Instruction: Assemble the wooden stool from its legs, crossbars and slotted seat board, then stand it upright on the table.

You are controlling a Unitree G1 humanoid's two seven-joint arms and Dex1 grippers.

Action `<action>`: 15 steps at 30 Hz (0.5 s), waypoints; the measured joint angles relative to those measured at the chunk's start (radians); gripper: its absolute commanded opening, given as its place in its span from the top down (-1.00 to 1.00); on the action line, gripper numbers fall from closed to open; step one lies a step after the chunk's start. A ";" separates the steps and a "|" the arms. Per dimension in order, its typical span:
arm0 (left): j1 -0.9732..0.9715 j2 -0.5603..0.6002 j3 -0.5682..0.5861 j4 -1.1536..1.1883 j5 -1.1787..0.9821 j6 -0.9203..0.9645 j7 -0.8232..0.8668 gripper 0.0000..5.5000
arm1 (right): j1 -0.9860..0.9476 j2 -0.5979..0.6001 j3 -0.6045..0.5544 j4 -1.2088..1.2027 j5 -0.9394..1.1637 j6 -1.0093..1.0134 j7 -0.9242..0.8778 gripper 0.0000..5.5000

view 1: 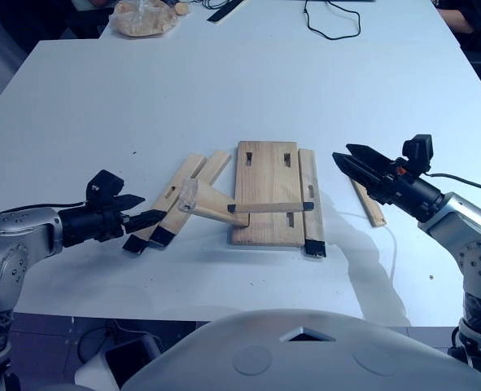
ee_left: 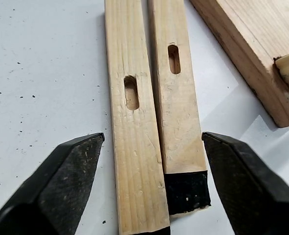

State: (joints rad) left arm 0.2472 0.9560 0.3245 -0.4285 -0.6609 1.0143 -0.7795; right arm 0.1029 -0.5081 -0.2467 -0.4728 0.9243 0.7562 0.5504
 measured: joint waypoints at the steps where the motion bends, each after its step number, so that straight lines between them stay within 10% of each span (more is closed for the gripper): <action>1: 0.001 0.000 -0.003 0.003 0.012 -0.004 0.000 -0.36 | 0.000 0.000 0.001 0.001 0.000 0.000 0.000 -0.07; 15: 0.035 -0.005 -0.080 0.119 0.133 -0.132 -0.010 -0.36 | -0.033 -0.010 0.009 0.025 0.000 0.000 0.018 -0.07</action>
State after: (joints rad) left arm 0.2822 0.9507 0.2443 -0.3095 -0.5276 0.8826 -0.7897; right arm 0.0695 -0.5177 -0.2375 -0.4477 0.9243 0.7563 0.5680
